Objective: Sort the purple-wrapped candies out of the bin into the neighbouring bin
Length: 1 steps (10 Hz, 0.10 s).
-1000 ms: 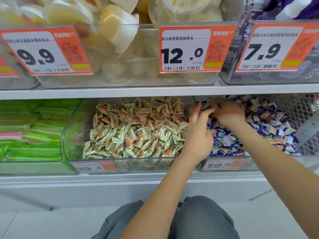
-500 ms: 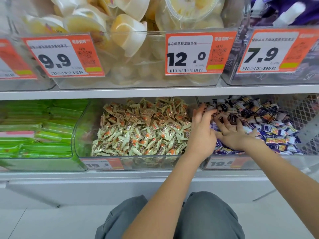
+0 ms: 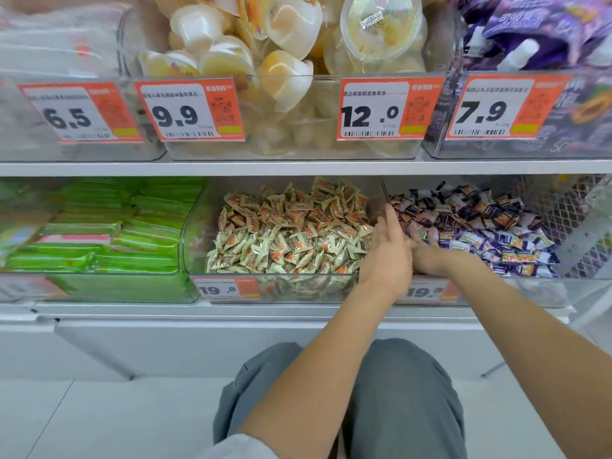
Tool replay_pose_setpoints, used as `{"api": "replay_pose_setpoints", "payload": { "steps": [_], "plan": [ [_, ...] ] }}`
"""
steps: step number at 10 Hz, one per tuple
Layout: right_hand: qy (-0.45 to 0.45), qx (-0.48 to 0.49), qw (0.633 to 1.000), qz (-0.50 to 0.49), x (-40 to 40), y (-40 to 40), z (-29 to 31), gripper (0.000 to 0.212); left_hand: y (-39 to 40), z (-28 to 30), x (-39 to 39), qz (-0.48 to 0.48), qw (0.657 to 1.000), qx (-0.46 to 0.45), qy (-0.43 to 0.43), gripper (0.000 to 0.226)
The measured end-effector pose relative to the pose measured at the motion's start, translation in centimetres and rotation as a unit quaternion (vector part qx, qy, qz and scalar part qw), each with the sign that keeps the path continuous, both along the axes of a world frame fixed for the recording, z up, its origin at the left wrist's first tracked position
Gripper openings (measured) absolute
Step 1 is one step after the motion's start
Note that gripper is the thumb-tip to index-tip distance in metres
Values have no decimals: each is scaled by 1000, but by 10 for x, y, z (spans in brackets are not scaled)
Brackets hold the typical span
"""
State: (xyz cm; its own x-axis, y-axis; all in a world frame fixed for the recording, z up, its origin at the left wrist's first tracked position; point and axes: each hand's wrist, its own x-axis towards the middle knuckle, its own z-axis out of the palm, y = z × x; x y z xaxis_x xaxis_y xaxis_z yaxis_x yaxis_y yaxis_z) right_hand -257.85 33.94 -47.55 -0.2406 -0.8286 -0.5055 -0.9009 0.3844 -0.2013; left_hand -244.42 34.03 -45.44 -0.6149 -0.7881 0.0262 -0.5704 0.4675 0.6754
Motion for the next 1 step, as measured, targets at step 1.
{"api": "replay_pose_setpoints", "payload": {
  "steps": [1],
  "plan": [
    [41, -114, 987, -104, 14, 15, 18, 51, 6, 8, 24, -41, 999, 26, 19, 66]
  ]
}}
